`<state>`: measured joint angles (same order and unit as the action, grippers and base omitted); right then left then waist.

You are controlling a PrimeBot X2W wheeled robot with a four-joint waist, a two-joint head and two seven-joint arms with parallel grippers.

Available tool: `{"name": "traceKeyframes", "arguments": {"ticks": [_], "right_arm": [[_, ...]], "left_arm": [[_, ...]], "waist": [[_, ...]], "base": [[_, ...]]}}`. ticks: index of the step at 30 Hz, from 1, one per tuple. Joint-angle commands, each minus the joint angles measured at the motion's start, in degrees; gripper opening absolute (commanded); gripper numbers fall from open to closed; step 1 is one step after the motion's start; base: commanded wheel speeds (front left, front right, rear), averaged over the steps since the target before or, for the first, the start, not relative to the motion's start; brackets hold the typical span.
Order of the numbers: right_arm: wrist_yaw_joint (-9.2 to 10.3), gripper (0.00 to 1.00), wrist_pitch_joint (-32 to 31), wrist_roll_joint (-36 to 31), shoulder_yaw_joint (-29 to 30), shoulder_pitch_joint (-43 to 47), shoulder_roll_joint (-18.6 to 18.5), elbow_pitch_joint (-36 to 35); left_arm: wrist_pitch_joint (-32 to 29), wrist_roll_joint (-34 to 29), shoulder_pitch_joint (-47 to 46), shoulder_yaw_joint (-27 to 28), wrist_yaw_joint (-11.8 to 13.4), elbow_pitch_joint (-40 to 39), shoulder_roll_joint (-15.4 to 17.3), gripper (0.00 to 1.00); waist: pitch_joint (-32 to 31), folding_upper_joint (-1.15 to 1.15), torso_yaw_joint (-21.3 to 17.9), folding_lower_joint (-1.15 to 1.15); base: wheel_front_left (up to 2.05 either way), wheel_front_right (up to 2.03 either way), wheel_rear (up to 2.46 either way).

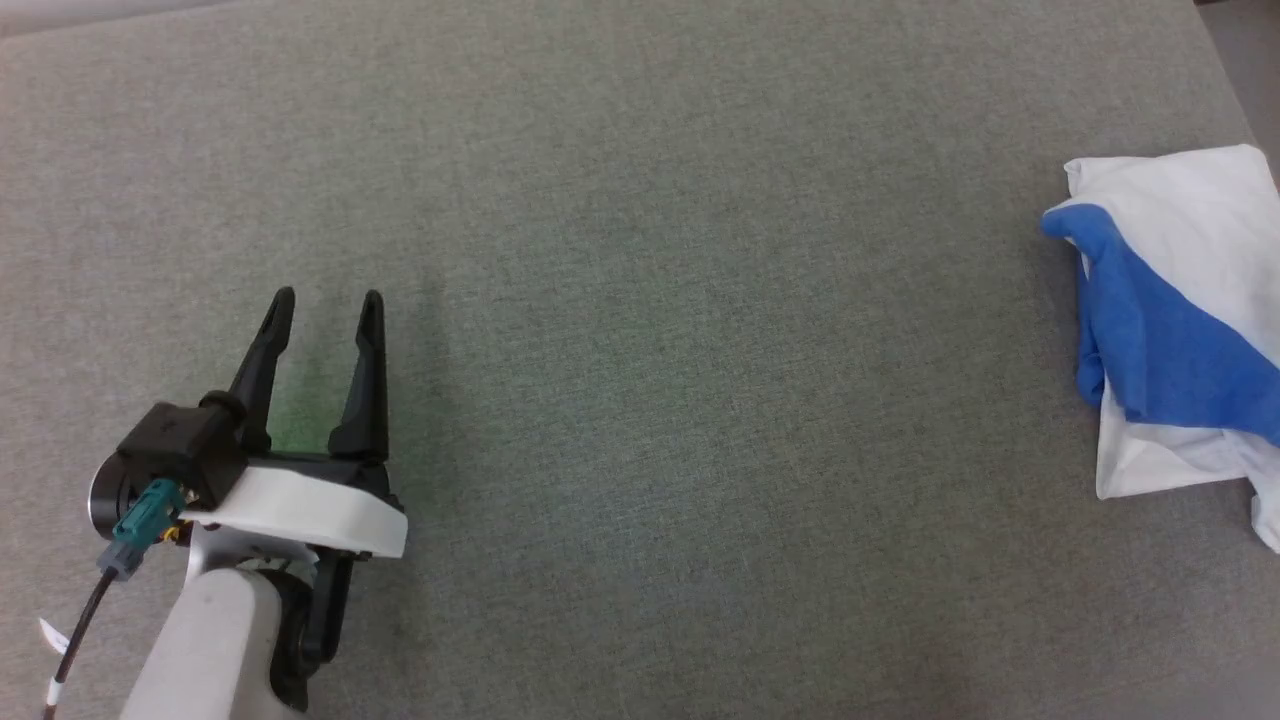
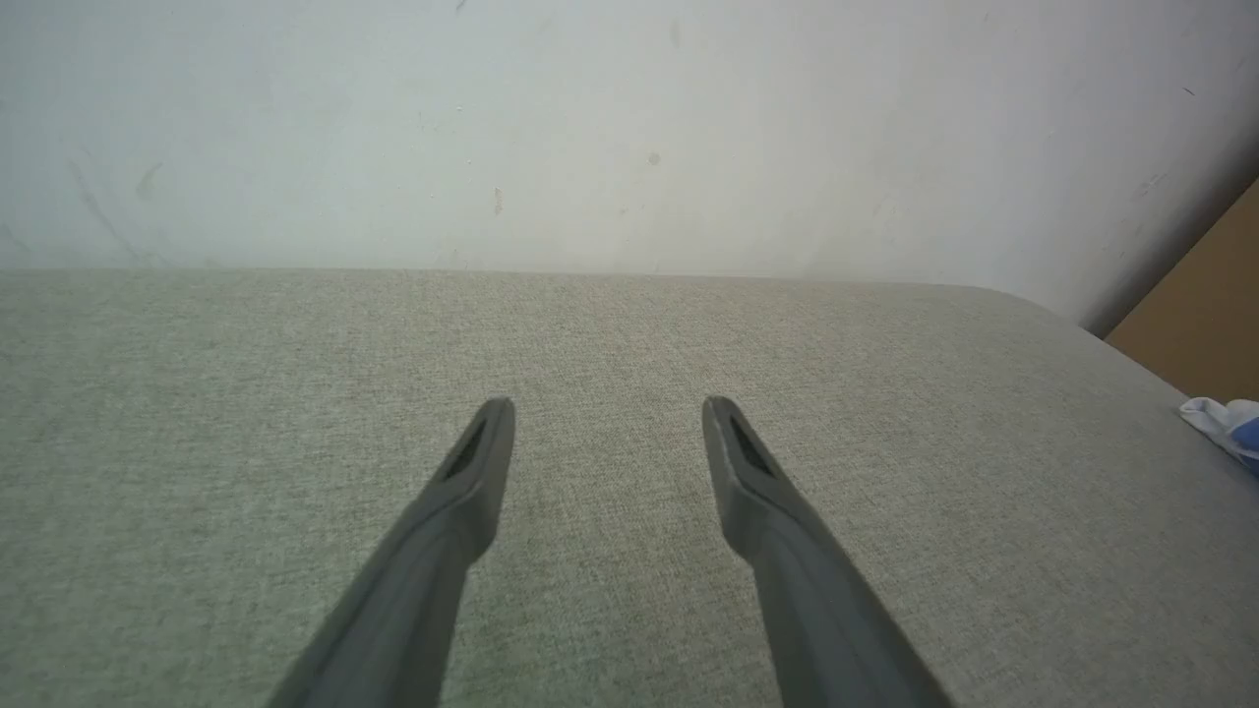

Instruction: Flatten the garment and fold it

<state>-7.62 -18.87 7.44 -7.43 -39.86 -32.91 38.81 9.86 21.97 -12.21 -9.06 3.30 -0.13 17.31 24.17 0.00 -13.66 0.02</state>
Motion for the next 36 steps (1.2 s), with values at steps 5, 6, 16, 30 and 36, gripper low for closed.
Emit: {"name": "traceKeyframes", "arguments": {"ticks": [5,6,16,30,36], "right_arm": [[0.13,1.00,6.4,-1.3,4.7,-1.7,1.9,-0.5],[0.13,1.00,8.0,-1.3,5.4,-1.9,2.3,-1.2],[0.13,1.00,19.4,5.4,7.8,1.8,11.0,-19.1],[0.13,1.00,27.8,3.3,11.9,19.4,29.6,-37.1],[0.13,1.00,31.4,5.8,11.2,27.0,30.0,-34.4]], "left_arm": [[1.4,0.5,0.0,0.3,0.5,1.2,-0.7,1.00],[1.8,0.8,0.3,0.4,0.7,1.5,-1.0,1.00],[4.3,2.1,3.8,3.3,2.7,2.5,-3.1,1.00],[5.0,-0.8,5.3,4.3,6.1,2.9,-5.3,1.00],[5.1,-1.9,5.3,4.1,7.1,4.2,-6.1,1.00]], "waist": [[-4.0,0.00,1.3,-0.02],[-4.8,0.00,1.5,-0.02],[-14.0,0.00,4.6,-0.02],[-21.7,0.00,13.5,-0.02],[-23.4,0.00,15.4,-0.02]], "base": [[0.00,0.00,0.00],[0.00,0.00,0.00],[0.00,0.00,0.00],[0.00,0.00,0.00],[0.00,0.00,0.00]]}}
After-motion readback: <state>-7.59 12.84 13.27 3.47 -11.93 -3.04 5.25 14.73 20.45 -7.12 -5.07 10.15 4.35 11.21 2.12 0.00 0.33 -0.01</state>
